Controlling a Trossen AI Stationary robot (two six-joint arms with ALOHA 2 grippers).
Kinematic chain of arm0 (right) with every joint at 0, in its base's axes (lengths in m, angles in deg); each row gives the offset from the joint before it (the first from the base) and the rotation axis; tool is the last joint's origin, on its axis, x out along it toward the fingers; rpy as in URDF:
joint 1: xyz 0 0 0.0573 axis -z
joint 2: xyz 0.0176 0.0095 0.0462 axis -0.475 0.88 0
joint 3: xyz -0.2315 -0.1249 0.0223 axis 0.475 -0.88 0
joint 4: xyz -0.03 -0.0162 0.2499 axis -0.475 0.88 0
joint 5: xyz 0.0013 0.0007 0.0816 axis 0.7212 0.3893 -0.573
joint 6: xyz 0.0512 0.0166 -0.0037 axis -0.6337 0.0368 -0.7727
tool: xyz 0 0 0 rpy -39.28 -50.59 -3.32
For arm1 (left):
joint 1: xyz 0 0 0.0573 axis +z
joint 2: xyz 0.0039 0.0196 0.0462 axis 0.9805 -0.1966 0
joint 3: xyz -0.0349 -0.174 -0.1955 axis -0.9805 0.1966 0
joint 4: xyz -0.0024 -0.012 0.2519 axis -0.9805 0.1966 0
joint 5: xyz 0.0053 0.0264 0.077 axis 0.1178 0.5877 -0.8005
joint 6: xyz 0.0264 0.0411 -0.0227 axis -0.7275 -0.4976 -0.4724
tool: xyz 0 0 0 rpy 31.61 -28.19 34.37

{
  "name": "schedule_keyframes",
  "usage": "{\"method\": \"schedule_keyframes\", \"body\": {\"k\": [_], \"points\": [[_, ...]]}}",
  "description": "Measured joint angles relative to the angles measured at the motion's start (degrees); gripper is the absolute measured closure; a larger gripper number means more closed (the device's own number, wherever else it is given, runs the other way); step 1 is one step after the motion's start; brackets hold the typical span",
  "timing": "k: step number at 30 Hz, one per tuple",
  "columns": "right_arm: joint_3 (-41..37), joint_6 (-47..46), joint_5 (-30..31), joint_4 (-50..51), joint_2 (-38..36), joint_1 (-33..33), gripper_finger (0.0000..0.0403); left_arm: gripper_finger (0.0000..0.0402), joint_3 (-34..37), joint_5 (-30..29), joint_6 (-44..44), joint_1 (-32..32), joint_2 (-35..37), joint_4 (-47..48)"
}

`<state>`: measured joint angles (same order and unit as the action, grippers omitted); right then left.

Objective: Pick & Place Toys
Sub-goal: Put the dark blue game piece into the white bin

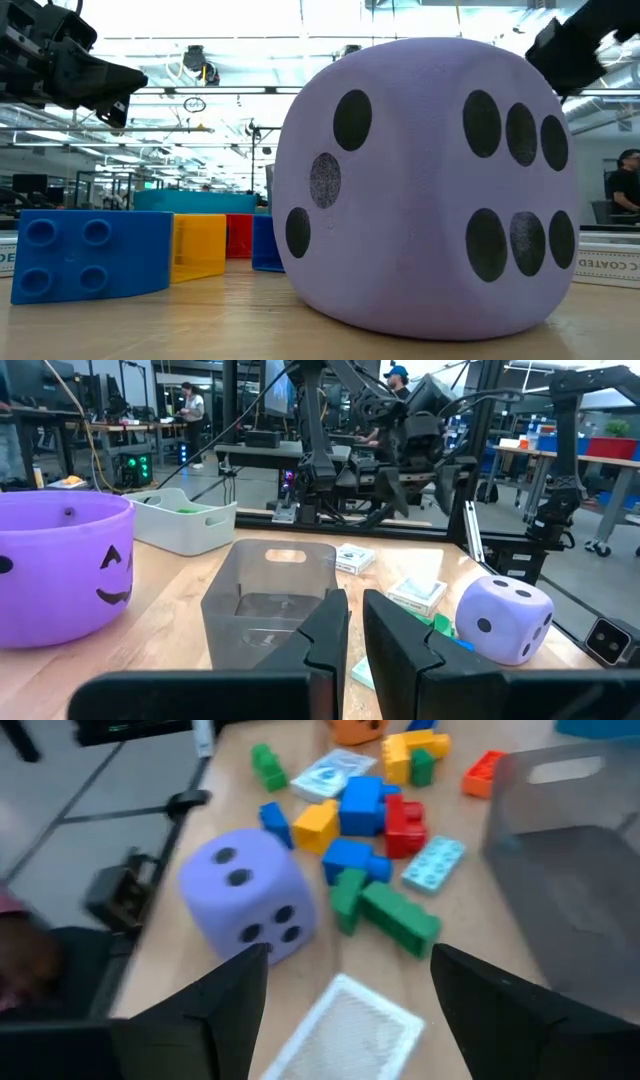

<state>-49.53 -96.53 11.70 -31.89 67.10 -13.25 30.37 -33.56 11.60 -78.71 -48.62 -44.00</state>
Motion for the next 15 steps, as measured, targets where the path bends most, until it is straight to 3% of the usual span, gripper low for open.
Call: {"method": "schedule_keyframes", "body": {"k": [15], "points": [[-15.5, 4.0, 1.6, -26.3, 0.0, 5.9, 0.0142, 0.0360, 0.0, 0.0, 0.0, 0.0, 0.0, 0.0]]}}
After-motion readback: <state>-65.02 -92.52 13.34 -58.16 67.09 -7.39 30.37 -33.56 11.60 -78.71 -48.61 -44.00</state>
